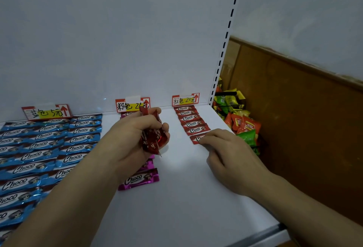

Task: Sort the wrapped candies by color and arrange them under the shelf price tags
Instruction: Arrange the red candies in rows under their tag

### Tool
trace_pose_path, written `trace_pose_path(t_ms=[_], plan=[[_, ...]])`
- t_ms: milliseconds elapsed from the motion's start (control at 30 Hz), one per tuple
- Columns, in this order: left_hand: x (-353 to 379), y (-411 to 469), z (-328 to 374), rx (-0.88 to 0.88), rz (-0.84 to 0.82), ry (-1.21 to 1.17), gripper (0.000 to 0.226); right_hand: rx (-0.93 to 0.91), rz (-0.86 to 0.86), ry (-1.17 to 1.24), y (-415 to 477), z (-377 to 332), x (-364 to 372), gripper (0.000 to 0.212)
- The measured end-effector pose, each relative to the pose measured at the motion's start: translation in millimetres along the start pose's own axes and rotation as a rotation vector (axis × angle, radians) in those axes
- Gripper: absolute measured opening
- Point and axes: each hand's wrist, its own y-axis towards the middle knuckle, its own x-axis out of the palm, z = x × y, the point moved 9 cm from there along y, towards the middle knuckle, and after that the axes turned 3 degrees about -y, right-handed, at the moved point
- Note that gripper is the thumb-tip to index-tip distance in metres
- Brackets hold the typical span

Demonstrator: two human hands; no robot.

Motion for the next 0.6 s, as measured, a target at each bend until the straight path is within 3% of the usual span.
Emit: trace_pose_path(t_ms=[333,467,600], plan=[[-3.1,0.6,0.2,0.033,0.036,0.028,0.029,0.006,-0.019,-0.007,1.8,0.1,2.4,0.038],[0.8,-4.4,-0.8,0.000,0.028,-0.001,0.018,0.001,-0.011,-0.010,1.7,0.3,2.3,0.039],[-0.1,-5.9,-1.7,0.010,0.045,0.134,0.006,-0.012,-0.006,-0.002,0.8,-0.8,2.8,0.040]])
